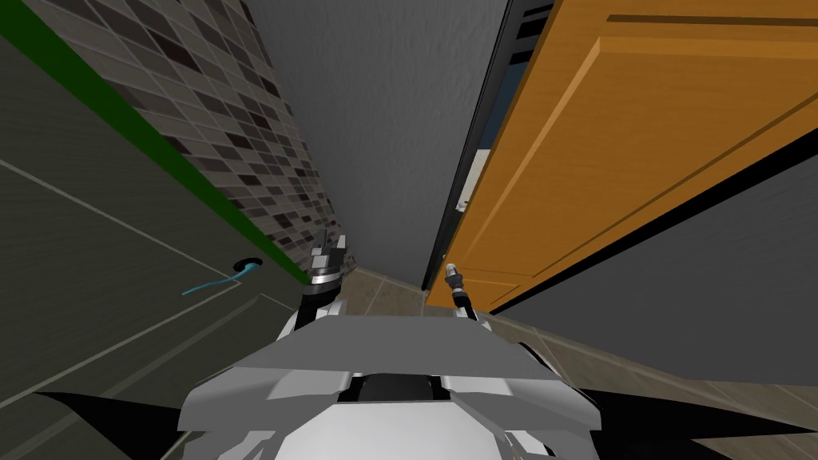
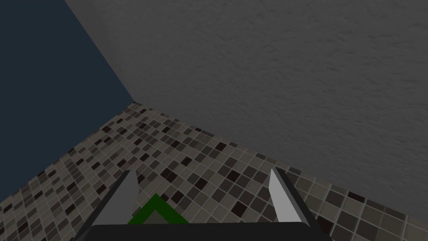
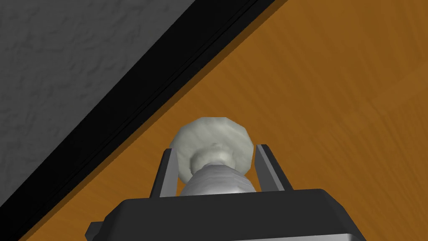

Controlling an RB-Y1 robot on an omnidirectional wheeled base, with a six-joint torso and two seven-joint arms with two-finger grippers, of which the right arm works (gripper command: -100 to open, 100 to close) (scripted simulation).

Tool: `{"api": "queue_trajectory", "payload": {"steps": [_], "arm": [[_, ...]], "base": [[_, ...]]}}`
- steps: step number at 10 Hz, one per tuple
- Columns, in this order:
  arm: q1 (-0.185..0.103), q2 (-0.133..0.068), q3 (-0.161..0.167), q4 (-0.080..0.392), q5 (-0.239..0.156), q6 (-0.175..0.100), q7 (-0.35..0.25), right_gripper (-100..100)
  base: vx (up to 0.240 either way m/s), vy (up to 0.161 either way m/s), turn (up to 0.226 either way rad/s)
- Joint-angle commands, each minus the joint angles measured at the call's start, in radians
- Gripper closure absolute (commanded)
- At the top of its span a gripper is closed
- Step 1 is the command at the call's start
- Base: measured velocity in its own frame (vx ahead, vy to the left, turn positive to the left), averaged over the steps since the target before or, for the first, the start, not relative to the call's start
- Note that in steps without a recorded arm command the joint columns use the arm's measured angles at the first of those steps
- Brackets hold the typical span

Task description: Pull the door open

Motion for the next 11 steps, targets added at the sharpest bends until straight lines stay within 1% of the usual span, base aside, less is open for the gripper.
{"api": "queue_trajectory", "payload": {"steps": [1,3,4,6,7,8,9,11], "arm": [[0.015,0.001,0.004,-0.011,-0.005,0.013,-0.05,100],[0.013,0.002,0.007,-0.01,-0.009,0.014,-0.091,100],[0.011,0.002,0.009,-0.009,-0.013,0.015,-0.128,100],[0.009,0.003,0.011,-0.008,-0.017,0.016,-0.173,100],[0.007,0.004,0.014,-0.007,-0.021,0.017,-0.207,100],[0.007,0.004,0.014,-0.007,-0.021,0.017,-0.213,100],[0.005,0.004,0.016,-0.007,-0.025,0.018,-0.252,100],[0.003,0.005,0.018,-0.006,-0.028,0.019,-0.292,100]], "base": [[-0.026,-0.016,0.025],[-0.026,-0.016,0.029],[-0.031,-0.016,0.029],[-0.041,-0.024,0.029],[-0.026,-0.013,0.021],[-0.02,-0.009,0.014],[-0.02,-0.014,0.016],[-0.023,-0.022,0.027]]}}
